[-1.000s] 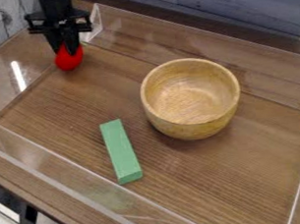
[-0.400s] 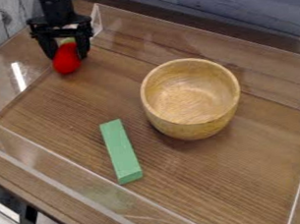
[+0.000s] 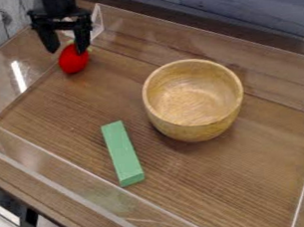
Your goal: Move the red object to the left side of the table
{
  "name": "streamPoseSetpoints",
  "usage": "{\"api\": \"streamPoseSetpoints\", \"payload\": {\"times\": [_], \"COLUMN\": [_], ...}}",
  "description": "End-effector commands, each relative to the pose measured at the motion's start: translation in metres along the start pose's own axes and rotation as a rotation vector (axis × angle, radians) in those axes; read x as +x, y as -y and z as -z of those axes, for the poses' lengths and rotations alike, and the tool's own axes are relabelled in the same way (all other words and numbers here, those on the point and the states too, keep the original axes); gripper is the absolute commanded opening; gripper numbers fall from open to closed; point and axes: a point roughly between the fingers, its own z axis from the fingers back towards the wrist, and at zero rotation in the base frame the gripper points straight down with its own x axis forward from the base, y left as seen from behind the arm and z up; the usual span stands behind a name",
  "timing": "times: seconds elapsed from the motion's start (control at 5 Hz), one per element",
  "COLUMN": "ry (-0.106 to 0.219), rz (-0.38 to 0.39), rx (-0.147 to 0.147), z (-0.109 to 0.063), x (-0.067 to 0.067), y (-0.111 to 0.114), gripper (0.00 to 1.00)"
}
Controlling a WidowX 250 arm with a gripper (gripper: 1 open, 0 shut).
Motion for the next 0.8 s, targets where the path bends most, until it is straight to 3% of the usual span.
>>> {"api": "streamPoseSetpoints", "payload": {"times": [0.0, 0.2, 0.6], "ry": [0.045, 0.034, 0.015], "rz": [0.036, 0.061, -0.037], "rx": [0.027, 0.030, 0.006], "z": [-0.008, 0.005, -0.018], "x": [-0.004, -0.013, 0.003], "y": [-0.008, -0.010, -0.010], "gripper": [1.00, 1.00, 1.00]}}
